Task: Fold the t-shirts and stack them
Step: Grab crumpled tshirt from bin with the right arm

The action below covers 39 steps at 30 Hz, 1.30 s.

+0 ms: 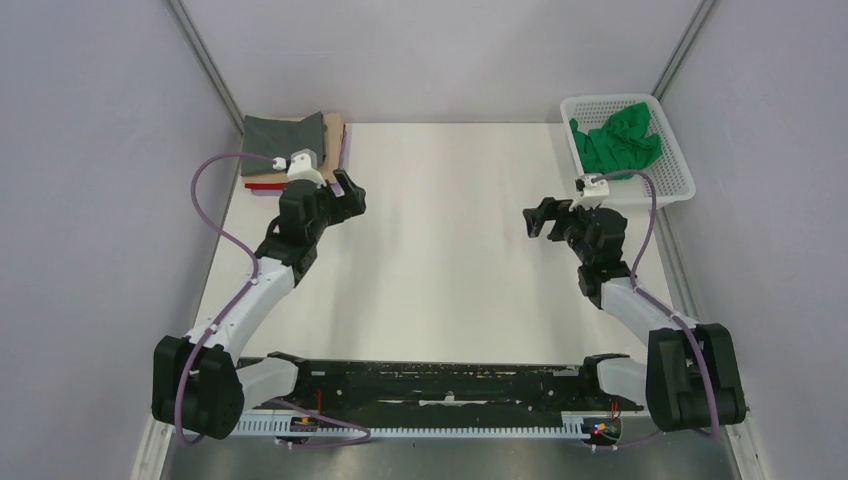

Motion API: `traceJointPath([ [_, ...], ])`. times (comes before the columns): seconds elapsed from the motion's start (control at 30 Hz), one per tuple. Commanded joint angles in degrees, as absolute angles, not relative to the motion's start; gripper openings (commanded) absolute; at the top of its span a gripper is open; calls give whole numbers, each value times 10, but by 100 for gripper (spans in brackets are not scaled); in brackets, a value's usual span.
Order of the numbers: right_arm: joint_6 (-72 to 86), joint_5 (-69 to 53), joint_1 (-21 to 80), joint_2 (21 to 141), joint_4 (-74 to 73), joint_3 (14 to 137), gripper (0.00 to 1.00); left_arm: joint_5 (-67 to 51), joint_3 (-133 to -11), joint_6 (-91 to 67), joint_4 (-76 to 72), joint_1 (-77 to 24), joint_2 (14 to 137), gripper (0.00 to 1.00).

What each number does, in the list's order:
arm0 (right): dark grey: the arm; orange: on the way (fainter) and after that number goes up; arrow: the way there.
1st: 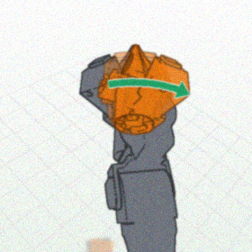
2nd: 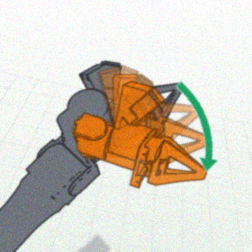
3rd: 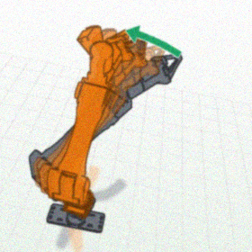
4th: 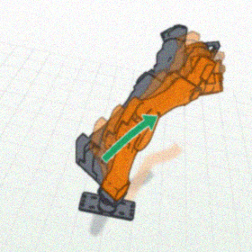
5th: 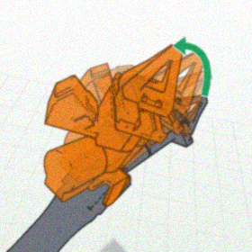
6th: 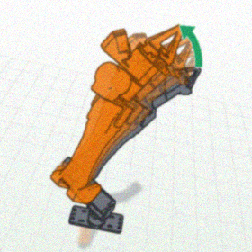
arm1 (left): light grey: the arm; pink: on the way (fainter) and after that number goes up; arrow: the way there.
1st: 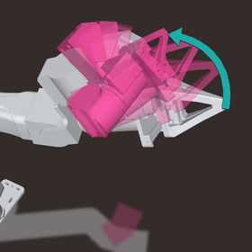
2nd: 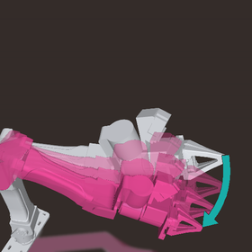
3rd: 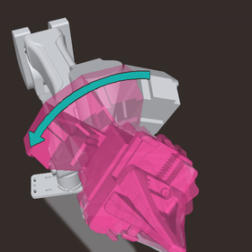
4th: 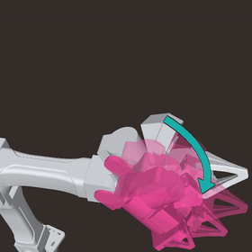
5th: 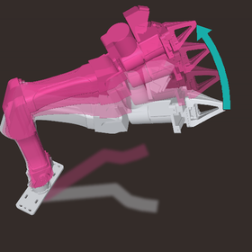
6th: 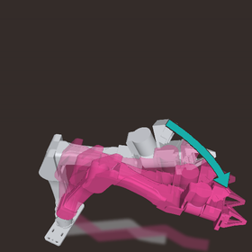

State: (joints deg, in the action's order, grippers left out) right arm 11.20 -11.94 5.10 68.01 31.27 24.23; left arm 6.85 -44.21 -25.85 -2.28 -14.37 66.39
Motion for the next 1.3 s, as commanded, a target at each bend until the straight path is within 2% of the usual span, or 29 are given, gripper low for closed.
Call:
traceJointPath([
  [0.0, 124, -78, 51, 709, 316, 331, 98, 73, -476, -252, -45, -143, 669, 100],
  [0.07, 122, -50, 47, 737, 284, 387, 98, 79, -485, -247, -41, -143, 674, 100],
  [0.23, 125, 65, 15, 871, 100, 620, 98, 87, -502, -236, -37, -143, 689, 100],
  [0.5, 186, 146, -78, 1116, -32, 913, 98, 96, -536, -232, -10, -143, 714, 100],
  [0.67, 186, 150, -93, 1215, -64, 1007, 98, 95, -545, -238, -3, -142, 727, 100],
  [0.77, 189, 171, -96, 1251, -65, 1020, 98, 96, -547, -241, 16, -142, 732, 100],
  [0.93, 216, 179, -98, 1287, -67, 1014, 87, 104, -548, -241, 31, -142, 729, 100],
  [1.03, 230, 172, -100, 1299, -61, 1011, 71, 105, -545, -240, 31, -143, 725, 100],
  [1.13, 236, 169, -100, 1292, -40, 1004, 28, 107, -542, -237, 32, -142, 723, 100],
  [1.17, 235, 172, -101, 1283, -28, 1000, 17, 108, -542, -236, 33, -142, 721, 100],
  [1.2, 233, 176, -101, 1268, -17, 997, 9, 108, -542, -236, 33, -143, 719, 100],
  [1.27, 219, 181, -102, 1236, 3, 1000, 0, 108, -541, -234, 33, -142, 715, 100],
])
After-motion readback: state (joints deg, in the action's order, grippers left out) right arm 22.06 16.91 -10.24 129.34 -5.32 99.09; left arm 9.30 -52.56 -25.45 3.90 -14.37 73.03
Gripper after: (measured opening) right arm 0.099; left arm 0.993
